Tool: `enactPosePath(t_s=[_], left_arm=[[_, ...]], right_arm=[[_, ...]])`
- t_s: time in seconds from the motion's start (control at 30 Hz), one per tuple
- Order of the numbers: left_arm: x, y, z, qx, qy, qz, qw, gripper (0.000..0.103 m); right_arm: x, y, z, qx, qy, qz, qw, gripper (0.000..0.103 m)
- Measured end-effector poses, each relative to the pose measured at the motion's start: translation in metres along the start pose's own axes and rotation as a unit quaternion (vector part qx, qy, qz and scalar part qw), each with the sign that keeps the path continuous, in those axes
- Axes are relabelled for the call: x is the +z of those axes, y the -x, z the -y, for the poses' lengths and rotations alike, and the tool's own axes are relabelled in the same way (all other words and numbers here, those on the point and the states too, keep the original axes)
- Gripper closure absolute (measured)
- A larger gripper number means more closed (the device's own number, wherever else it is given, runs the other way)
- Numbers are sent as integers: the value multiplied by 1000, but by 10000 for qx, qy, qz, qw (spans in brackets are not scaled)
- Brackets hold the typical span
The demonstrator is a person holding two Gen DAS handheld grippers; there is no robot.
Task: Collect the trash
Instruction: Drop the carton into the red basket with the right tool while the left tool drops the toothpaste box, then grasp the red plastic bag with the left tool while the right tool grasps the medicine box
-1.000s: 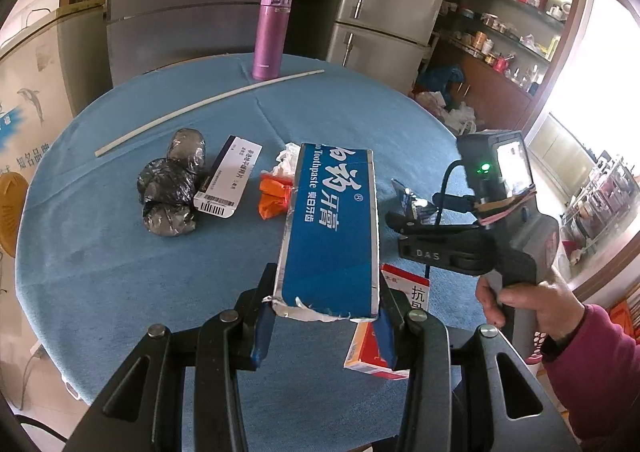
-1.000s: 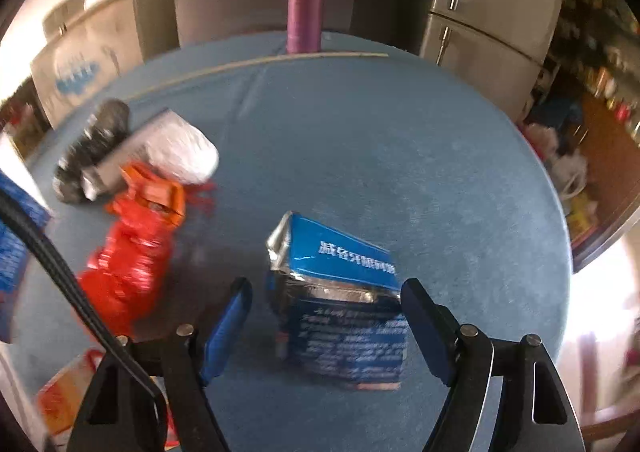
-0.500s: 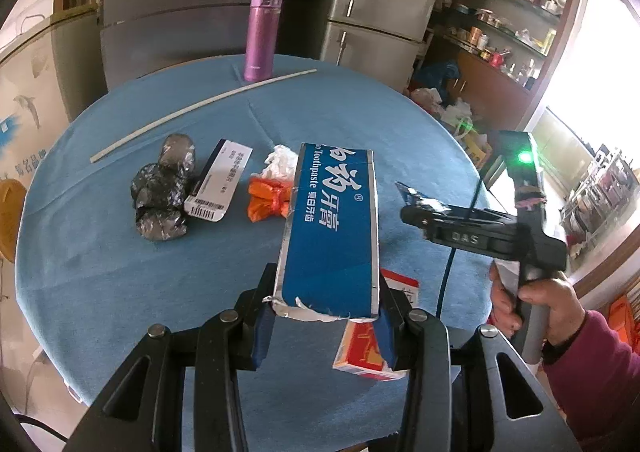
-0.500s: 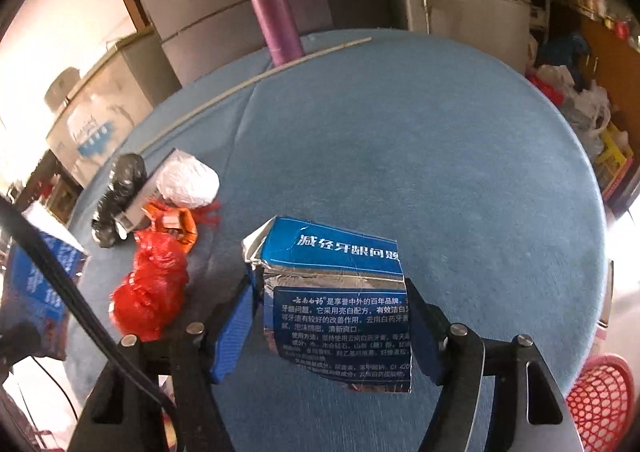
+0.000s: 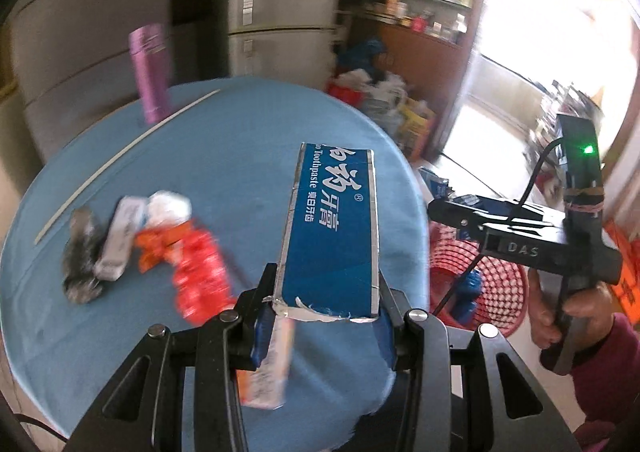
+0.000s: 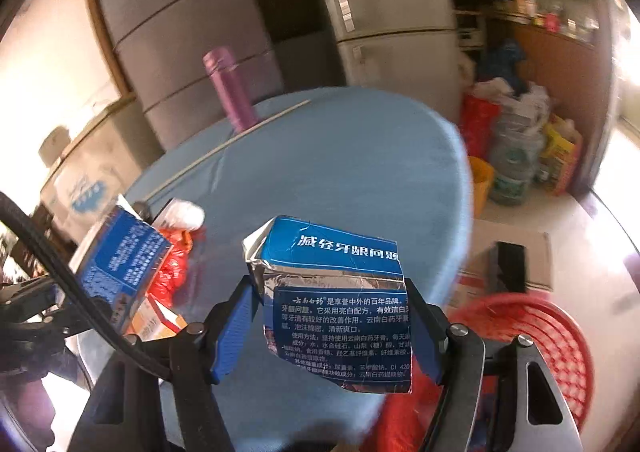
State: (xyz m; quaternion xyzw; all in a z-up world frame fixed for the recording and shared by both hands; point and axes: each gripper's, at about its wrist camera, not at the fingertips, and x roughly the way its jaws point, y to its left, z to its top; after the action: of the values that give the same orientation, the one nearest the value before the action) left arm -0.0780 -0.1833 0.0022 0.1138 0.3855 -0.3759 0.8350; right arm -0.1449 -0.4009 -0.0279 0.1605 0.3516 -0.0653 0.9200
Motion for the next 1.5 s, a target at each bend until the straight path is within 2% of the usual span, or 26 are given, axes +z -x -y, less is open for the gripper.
enactPosePath(t_s=[0.17,0.33,0.43,0.53,0.6,0.7,0.77,0.9,1.03,1.2,1.33,1.43,1.5], left_arm=[[14,-15,51,-321,-558,-7,9979,58],[26,-40,100,-755,-985,-228,9920,57],[30,-56,125,-986,-1171,-378,9875,57],[32,-75,144,-1135,-1309,-606,9830,49],[33,-87,153,-1122,-1387,-752,9811,41],[32,-91,152,-1044,-1319,-849,9821,40],[31,-84,144,-1059,-1257,-817,9830,40],[27,-59,117,-752,-1211,-529,9884,39],[20,-27,77,-463,-874,-251,9948,39],[-2,24,5,315,-306,216,9988,33],[-26,49,-57,888,354,229,9952,33],[-53,65,-113,1304,1036,199,9858,33],[-66,73,-144,1451,1432,179,9788,33]], right_arm=[[-14,35,46,-339,-357,194,9986,30],[-30,55,94,-538,-897,254,9942,29],[-38,59,120,-501,-1276,202,9904,29],[-46,60,142,-312,-1724,161,9844,28],[-52,61,155,-239,-1999,143,9794,28],[-55,64,167,-230,-2187,180,9754,28],[-57,69,171,-160,-2251,254,9739,28],[-53,72,169,18,-2338,388,9715,26],[-44,68,154,14,-2219,417,9742,24],[-30,48,113,154,-1791,197,9835,24],[-24,22,61,512,-1315,-123,9899,24],[-19,-1,11,846,-849,-396,9920,24],[-17,-15,-24,1165,-618,-613,9894,24]])
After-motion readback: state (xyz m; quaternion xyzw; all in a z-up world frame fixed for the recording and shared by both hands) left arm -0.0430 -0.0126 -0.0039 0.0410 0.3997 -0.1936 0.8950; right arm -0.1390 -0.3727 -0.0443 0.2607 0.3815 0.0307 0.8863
